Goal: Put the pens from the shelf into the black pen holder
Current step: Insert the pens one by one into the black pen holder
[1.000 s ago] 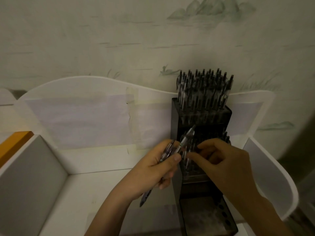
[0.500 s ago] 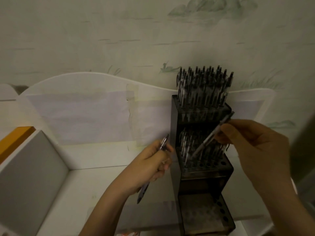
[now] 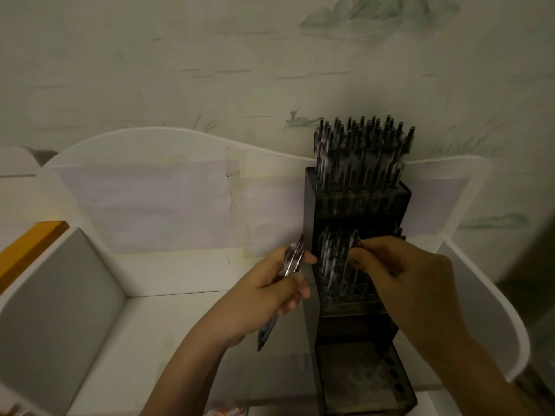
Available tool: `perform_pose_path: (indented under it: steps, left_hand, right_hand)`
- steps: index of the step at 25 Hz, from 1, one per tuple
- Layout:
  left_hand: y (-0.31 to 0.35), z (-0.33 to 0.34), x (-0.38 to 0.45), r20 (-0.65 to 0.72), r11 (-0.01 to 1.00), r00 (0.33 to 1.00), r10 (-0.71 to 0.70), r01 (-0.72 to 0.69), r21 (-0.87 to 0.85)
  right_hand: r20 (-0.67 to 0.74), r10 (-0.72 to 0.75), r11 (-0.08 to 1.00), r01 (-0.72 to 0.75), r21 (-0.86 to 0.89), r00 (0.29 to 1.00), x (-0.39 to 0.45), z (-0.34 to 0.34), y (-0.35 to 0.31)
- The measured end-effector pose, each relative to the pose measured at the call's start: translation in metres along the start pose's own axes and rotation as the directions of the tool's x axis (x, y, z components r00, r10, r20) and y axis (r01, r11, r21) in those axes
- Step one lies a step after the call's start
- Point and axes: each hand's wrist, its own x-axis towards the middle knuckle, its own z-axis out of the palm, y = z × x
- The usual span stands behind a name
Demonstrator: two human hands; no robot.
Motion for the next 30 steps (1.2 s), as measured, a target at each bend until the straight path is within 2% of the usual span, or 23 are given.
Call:
perform_pose_path:
  steps: [5,7,10,12,15,18,20,23,26,30]
  left_hand:
    - [0.005,0.002,-0.001,0.019,0.997,0.998,0.065,-0.065,-0.039]
    - [0.006,0.003,-0.002,0.042,0.997,0.997,0.064,-0.063,-0.038]
    - [0.009,0.007,-0.003,0.074,0.997,0.994,0.076,-0.074,-0.027]
    - [0.01,0.01,-0.002,0.106,0.998,0.992,0.068,-0.066,-0.019]
    - [0.01,0.015,-0.001,0.177,0.999,0.983,0.042,-0.047,0.022]
    - [0.013,0.018,-0.002,0.201,0.996,0.978,0.048,-0.063,0.067]
    - [0.015,0.018,-0.001,0.17,0.996,0.984,0.047,-0.058,0.062]
    - [0.013,0.017,0.0,0.115,1.0,0.993,-0.001,-0.002,0.023]
    - [0.009,0.016,0.0,0.069,0.997,0.997,-0.025,0.02,0.074]
    - [0.01,0.018,0.0,0.039,0.991,0.999,0.016,-0.021,0.132]
  right_hand:
    - [0.073,0.032,0.998,-0.028,-0.053,0.997,-0.011,0.009,0.013]
    - [0.031,0.016,0.998,-0.014,-0.066,0.999,-0.011,0.004,0.01]
    - [-0.064,-0.088,0.993,0.082,-0.082,0.994,-0.01,0.0,-0.005]
    - [-0.029,-0.104,0.994,0.104,-0.019,0.994,-0.009,0.003,-0.014]
    - [0.09,0.048,0.984,-0.062,0.17,0.995,-0.01,0.012,-0.021]
    - [0.173,0.175,0.926,-0.221,0.305,0.969,-0.008,0.01,-0.024]
    - [0.146,0.213,0.897,-0.252,0.364,0.966,-0.002,-0.001,-0.025]
    - [-0.003,0.266,0.864,-0.237,0.444,0.964,0.013,-0.028,-0.03]
    - [-0.12,0.147,0.95,-0.106,0.294,0.982,0.019,-0.048,-0.035]
    - [-0.116,-0.055,0.998,0.056,0.006,0.992,0.015,-0.042,-0.027]
